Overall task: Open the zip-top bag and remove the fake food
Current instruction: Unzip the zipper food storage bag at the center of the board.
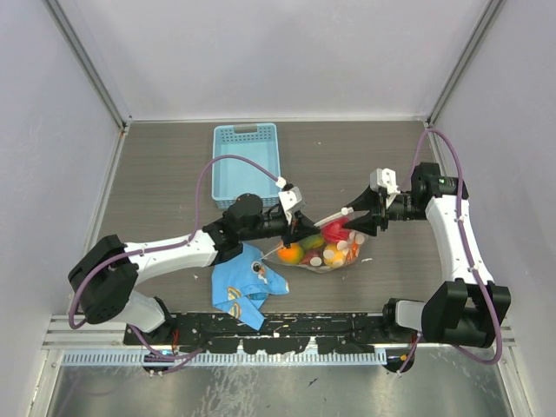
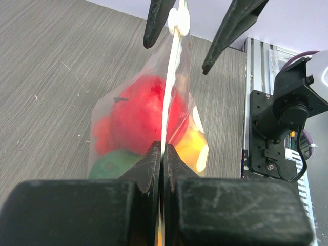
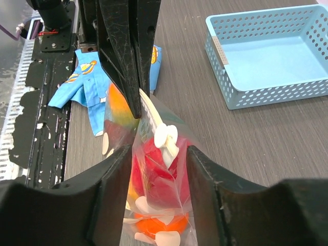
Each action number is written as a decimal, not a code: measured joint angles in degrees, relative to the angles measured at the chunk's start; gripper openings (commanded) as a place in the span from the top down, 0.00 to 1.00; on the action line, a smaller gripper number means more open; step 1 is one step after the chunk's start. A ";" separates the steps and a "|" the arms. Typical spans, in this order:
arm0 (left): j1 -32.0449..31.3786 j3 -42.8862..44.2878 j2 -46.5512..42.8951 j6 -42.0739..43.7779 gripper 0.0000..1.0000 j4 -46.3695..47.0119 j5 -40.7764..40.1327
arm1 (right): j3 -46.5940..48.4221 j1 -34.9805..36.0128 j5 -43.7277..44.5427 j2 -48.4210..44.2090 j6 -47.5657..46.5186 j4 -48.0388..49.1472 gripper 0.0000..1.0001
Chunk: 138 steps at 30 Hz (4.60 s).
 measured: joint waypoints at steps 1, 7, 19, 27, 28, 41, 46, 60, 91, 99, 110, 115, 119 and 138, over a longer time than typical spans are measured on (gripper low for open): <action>0.00 0.00 0.00 -0.02 1.00 0.02 0.00 | -0.02 0.00 -0.09 0.00 0.22 0.24 0.53; 0.00 -0.02 -0.02 -0.20 1.00 0.20 0.00 | -0.33 0.00 -0.57 0.00 1.62 1.57 0.60; 0.02 -0.28 -0.09 -1.46 1.00 0.76 0.00 | -1.25 0.00 -0.96 -0.02 3.85 3.61 0.93; 1.90 -0.61 -0.22 -7.93 0.56 1.95 2.67 | -1.29 0.28 -0.96 -0.79 5.03 4.02 0.99; 3.06 -0.61 -0.22 -10.40 0.46 2.29 4.00 | -1.29 0.35 -0.92 -0.90 5.66 4.17 0.99; 11.39 3.13 -1.60 -30.73 0.02 0.85 7.45 | -0.66 0.63 0.68 0.04 12.79 6.56 0.99; 8.68 13.60 -1.75 -25.55 0.08 -12.09 3.91 | -0.15 0.66 1.33 1.95 13.62 6.51 0.99; 0.70 26.69 6.80 -9.86 0.50 -24.44 1.01 | 0.13 0.66 1.92 2.16 13.88 6.47 0.99; 0.74 30.93 12.81 -11.45 0.69 -22.12 9.62 | 0.13 0.90 1.97 2.16 13.44 5.31 0.99; 0.74 30.93 13.35 -10.71 0.75 -22.18 10.12 | 0.13 0.92 1.97 2.16 13.42 5.27 0.99; 0.76 30.80 13.75 -9.27 1.00 -22.03 10.10 | 0.13 0.92 2.36 2.16 13.42 4.90 0.99; 0.76 29.79 13.40 -6.75 1.00 -21.49 10.10 | 0.13 0.90 2.95 2.16 13.44 4.87 0.99; 0.76 28.37 12.33 -4.26 1.00 -21.62 9.77 | 0.13 0.85 2.95 2.16 13.44 4.68 0.99; 1.49 24.24 8.46 0.98 1.00 -24.44 6.75 | 1.66 -1.55 2.60 2.19 13.68 4.02 0.99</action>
